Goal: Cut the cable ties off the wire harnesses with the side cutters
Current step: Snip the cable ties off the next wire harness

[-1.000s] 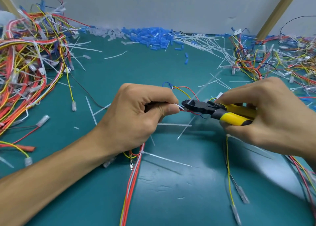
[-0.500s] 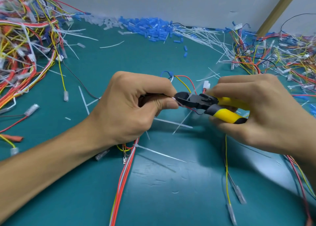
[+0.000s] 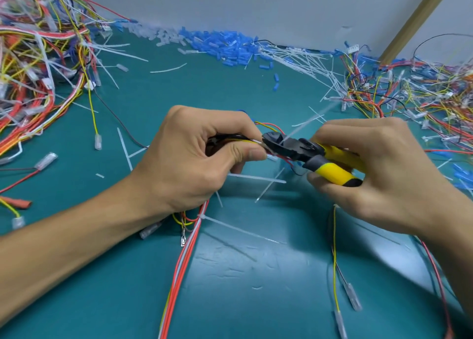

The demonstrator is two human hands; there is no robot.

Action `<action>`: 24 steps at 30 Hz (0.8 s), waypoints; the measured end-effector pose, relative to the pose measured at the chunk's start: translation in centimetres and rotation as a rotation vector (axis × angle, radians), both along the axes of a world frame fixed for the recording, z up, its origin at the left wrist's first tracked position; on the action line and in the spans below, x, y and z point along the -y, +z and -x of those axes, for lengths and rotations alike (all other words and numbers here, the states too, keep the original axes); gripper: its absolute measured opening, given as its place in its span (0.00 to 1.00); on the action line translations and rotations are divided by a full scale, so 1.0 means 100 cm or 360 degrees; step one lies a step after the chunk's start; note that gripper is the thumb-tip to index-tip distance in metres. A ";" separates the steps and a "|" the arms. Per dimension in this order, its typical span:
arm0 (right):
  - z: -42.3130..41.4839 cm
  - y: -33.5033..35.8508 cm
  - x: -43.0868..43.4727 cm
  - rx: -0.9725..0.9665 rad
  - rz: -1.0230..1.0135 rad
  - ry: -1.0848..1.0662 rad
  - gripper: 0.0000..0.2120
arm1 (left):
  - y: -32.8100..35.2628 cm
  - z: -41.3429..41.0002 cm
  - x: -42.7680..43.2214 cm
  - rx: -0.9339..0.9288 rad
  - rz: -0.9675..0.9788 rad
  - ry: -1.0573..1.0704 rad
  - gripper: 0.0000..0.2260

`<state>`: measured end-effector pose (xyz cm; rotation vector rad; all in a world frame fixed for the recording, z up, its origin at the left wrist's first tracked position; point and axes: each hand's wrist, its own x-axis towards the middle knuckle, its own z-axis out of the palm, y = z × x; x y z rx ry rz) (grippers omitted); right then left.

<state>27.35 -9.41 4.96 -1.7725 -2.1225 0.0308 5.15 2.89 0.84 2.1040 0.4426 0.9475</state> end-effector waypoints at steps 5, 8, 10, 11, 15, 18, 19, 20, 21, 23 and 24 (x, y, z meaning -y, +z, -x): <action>0.001 0.001 0.001 0.0018 -0.0040 -0.0047 0.11 | 0.000 0.001 0.002 0.0051 -0.0002 -0.0008 0.05; 0.003 0.001 0.001 0.0041 -0.0027 -0.0060 0.10 | 0.000 0.001 0.001 0.0072 0.0006 0.0029 0.05; 0.003 0.002 0.001 0.0040 0.0008 -0.0068 0.09 | -0.001 0.001 0.002 0.0078 0.0009 0.0022 0.05; 0.003 0.004 0.002 0.0036 0.0013 -0.0082 0.09 | -0.001 0.001 0.002 0.0082 0.0007 0.0013 0.05; 0.006 0.005 0.002 0.0112 0.0050 -0.0113 0.10 | -0.001 0.000 0.002 0.0087 -0.0008 0.0035 0.05; 0.007 0.008 0.003 -0.0003 0.0102 -0.0123 0.09 | -0.002 0.000 0.003 0.0089 0.0006 0.0014 0.05; 0.007 0.009 0.004 -0.0025 0.0088 -0.0149 0.09 | -0.002 -0.001 0.004 0.0092 0.0018 0.0007 0.05; 0.008 0.008 0.005 -0.0061 0.0068 -0.0181 0.09 | -0.001 -0.001 0.004 0.0088 0.0036 0.0006 0.05; 0.011 0.010 0.005 -0.0135 0.0077 -0.0221 0.10 | -0.001 -0.001 0.003 0.0072 0.0061 0.0006 0.05; 0.013 0.005 0.002 -0.0242 0.0112 -0.0254 0.11 | 0.001 0.000 0.002 0.0026 0.0107 -0.0011 0.06; 0.015 0.005 0.001 -0.0377 0.0218 -0.0272 0.12 | 0.001 0.000 0.001 0.0011 0.0120 -0.0018 0.07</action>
